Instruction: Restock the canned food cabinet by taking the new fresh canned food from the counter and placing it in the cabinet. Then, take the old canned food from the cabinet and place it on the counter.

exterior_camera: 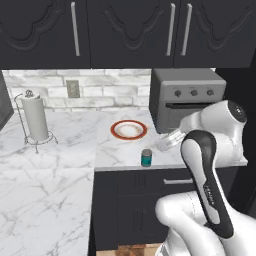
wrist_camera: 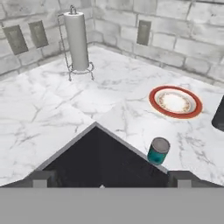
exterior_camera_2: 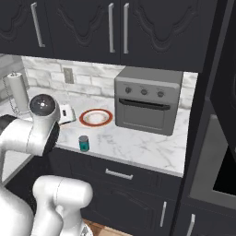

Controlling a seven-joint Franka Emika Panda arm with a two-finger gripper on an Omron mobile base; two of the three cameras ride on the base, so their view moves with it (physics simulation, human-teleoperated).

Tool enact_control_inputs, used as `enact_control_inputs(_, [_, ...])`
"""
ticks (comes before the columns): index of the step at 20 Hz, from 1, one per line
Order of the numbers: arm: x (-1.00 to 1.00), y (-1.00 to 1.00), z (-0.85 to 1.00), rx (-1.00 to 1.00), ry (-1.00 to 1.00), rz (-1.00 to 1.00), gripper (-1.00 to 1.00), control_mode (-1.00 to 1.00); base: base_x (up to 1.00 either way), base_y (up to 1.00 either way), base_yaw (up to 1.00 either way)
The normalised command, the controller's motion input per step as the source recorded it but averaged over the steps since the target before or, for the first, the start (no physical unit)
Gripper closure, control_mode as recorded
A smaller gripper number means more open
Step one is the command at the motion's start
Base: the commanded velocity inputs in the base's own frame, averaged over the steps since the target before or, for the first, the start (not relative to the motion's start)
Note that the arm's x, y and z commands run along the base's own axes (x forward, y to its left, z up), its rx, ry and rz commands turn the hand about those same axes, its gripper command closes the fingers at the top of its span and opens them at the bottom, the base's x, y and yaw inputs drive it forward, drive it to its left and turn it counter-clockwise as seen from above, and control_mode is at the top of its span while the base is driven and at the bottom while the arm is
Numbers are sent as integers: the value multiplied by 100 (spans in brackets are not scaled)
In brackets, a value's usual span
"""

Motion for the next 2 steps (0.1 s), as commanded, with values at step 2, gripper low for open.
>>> enact_control_inputs(2, [-100,0,91,-22,0,0,-100,-100,0,0,0])
